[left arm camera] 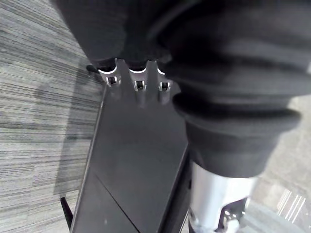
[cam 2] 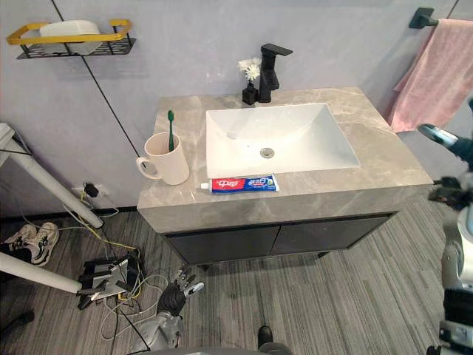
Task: Organize washtable
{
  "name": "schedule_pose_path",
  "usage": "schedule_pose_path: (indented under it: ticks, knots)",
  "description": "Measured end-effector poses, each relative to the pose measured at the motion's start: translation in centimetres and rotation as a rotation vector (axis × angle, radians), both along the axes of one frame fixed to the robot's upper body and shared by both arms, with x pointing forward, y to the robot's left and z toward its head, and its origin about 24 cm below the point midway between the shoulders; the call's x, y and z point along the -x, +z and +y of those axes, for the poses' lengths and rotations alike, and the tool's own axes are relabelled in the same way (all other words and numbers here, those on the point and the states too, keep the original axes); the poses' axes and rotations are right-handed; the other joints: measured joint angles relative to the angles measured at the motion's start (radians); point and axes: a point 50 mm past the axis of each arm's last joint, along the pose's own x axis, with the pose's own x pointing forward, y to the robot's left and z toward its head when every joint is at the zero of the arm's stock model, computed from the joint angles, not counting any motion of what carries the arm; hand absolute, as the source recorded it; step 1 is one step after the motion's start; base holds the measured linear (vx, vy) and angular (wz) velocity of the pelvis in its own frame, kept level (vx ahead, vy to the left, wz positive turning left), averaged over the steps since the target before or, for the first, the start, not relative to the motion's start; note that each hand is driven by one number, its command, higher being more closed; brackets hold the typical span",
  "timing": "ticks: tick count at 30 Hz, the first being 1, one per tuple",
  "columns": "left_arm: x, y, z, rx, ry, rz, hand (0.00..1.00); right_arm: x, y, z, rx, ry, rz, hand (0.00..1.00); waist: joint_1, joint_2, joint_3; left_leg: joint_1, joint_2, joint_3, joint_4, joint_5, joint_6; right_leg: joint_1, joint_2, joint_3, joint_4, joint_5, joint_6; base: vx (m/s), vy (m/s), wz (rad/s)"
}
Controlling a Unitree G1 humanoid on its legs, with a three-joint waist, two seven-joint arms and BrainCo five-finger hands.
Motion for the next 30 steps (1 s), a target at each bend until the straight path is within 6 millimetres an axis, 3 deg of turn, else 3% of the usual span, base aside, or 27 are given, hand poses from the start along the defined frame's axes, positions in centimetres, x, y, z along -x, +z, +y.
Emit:
schedule_pose_path:
  ticks: [11, 19, 30]
  knots:
    - [1.0, -0.4, -0.4, 0.016, -0.033, 0.023, 0.0, -1.9, -2.3, 2.7, 0.264, 0.168, 0.266, 0.0, 0.008, -0.038, 0.023, -0.026, -0.022, -0.036, -0.009, 0.009, 0.011, -0.006, -0.021, -0.036, 0.0, 0.003, 0.006, -0.01, 0.007, 0.1]
    - [0.7, -0.2, -0.6, 0.029, -0.057, 0.006, 0.0, -1.9, -3.0, 2.9, 0.492, 0.167, 0.39, 0.0, 0.029, -0.041, 0.04, -0.053, -0.023, -0.046, 0.0, 0.01, 0.015, -0.026, -0.024, -0.047, 0.006, 0.003, 0.006, -0.04, -0.025, 0.04]
    - [0.0, 0.0, -0.4, 0.016, -0.066, -0.021, 0.0, -2.0, -4.0, 3.1, 0.539, 0.163, 0.438, 0.0, 0.035, -0.055, 0.073, -0.107, -0.023, -0.067, 0.012, 0.012, 0.017, -0.065, -0.026, -0.065, 0.008, 0.003, 0.006, -0.03, -0.021, 0.05]
